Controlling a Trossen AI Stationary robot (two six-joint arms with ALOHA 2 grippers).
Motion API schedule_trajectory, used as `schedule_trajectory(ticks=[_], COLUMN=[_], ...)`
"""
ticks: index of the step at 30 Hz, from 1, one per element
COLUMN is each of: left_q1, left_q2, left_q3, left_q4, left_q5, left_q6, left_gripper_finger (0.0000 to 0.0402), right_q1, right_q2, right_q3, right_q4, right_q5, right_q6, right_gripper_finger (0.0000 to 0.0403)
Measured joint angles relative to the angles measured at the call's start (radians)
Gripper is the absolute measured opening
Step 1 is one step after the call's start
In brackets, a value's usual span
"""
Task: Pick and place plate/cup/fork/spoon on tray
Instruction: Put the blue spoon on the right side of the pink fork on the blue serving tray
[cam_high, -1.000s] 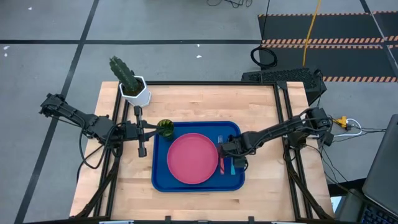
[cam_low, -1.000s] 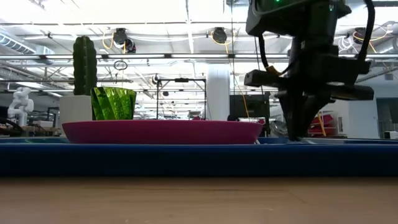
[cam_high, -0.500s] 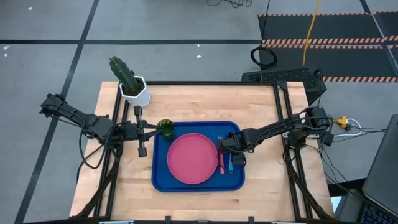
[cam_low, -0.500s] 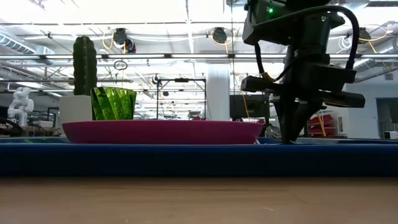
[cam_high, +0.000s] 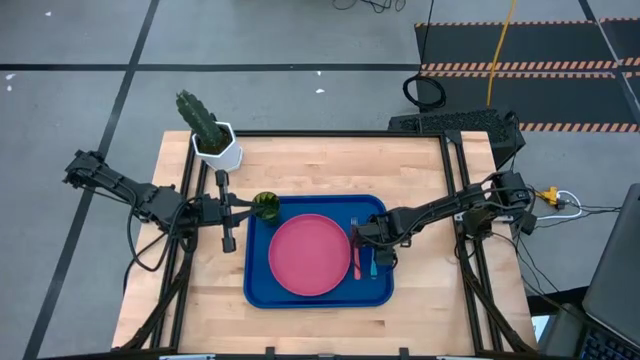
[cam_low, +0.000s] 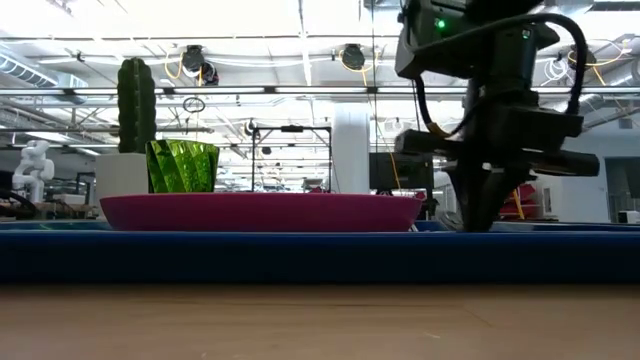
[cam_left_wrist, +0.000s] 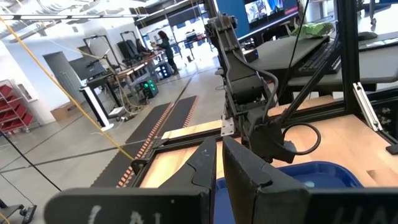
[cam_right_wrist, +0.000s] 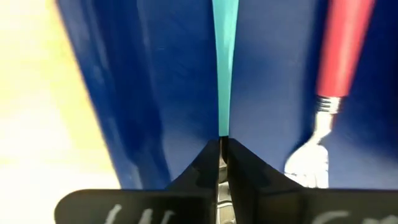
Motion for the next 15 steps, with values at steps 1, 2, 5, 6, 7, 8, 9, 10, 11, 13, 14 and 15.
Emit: schedule_trajectory(ticks=[1,2,5,6,7,8,9,10,11,13,14,15], left_q1=[0.0,0.0,0.0,0.0,0.0,0.0,0.0,0.0,0.0,0.0,0.0,0.0], left_q2=[0.0,0.0,0.0,0.0,0.0,0.0,0.0,0.0,0.0,0.0,0.0,0.0], left_q3=[0.0,0.0,0.0,0.0,0.0,0.0,0.0,0.0,0.0,0.0,0.0,0.0], left_q4=[0.0,0.0,0.0,0.0,-0.001,-0.001,-0.001,-0.001,-0.001,-0.001,-0.001,-0.001], left_q5=[0.0,0.0,0.0,0.0,0.0,0.0,0.0,0.0,0.0,0.0,0.0,0.0], left_q6=[0.0,0.0,0.001,0.002,0.002,0.003,0.003,0.003,0.003,0.004,0.004,0.004], left_gripper_finger=[0.0033,0.0033,0.0033,0.0033,0.0033,0.0033,0.0033,0.0033,0.0033,0.0033,0.0033,0.0033], right_q1=[0.001,0.002,0.002,0.002,0.002,0.002,0.002,0.002,0.002,0.002,0.002,0.002], right_q2=[0.0,0.0,-0.003,-0.003,-0.003,-0.003,-0.003,-0.003,-0.002,-0.002,-0.002,-0.002], right_q3=[-0.007,-0.015,-0.036,-0.04,-0.041,-0.042,-0.043,-0.044,-0.044,-0.043,-0.043,-0.043], right_q4=[0.0,0.001,0.029,0.041,0.05,0.056,0.067,0.081,0.095,0.104,0.104,0.104], right_q5=[0.0,0.0,0.001,0.001,0.003,0.003,0.005,0.007,0.008,0.008,0.008,0.009], right_q6=[0.0,-0.001,-0.003,-0.004,-0.004,-0.004,-0.005,-0.005,-0.007,-0.005,-0.004,-0.002], right_gripper_finger=[0.001,0.0013,0.0015,0.0015,0.0015,0.0014,0.0013,0.0012,0.0011,0.0011,0.0011,0.001])
